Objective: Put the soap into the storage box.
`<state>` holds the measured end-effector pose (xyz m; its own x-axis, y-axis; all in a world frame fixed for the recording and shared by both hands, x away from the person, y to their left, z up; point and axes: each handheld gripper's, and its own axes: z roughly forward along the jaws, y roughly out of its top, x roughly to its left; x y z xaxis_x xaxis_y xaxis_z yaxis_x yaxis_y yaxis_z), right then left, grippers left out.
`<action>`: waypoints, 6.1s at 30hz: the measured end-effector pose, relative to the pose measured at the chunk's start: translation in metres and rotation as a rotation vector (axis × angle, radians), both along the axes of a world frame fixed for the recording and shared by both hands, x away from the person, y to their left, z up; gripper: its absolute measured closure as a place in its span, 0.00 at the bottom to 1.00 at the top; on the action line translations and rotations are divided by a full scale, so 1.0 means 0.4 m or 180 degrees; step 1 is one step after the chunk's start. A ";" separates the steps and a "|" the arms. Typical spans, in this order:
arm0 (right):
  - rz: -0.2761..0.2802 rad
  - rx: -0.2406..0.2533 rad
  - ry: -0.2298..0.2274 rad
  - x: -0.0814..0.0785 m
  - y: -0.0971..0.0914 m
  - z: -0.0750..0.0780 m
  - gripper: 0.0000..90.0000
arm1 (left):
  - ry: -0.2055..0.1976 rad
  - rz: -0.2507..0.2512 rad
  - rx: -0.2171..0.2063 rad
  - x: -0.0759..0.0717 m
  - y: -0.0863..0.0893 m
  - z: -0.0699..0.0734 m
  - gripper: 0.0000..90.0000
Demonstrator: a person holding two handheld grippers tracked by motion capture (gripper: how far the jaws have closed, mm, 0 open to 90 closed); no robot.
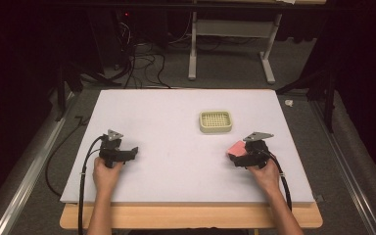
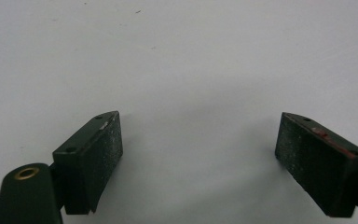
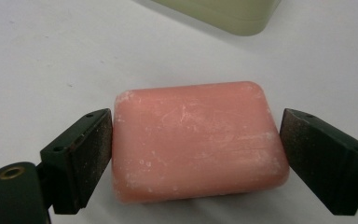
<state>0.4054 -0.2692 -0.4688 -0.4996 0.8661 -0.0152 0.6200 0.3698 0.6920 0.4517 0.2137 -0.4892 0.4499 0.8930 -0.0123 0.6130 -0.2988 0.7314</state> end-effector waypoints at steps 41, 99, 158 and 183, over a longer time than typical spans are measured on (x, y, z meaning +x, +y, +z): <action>0.0008 0.0029 -0.0034 -0.004 0.007 0.013 0.15 | 0.0000 0.0000 0.0000 0.000 0.000 0.000 0.17; 0.0187 0.0198 -0.0133 0.084 0.076 0.151 0.15 | 0.0000 0.0000 -0.0001 0.000 0.000 0.000 0.17; -0.0456 0.0189 0.0084 0.302 0.158 0.078 0.15 | 0.0000 0.0000 -0.0004 0.000 0.000 0.000 0.17; -0.0474 0.0135 0.0178 0.309 0.155 0.045 0.13 | -0.0001 0.0000 -0.0001 0.000 0.000 0.000 0.17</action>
<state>0.5289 -0.2071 -0.4506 -0.3647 0.9299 0.0473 0.7037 0.2420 0.6680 0.4516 0.2137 -0.4892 0.4499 0.8930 -0.0124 0.6129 -0.2986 0.7316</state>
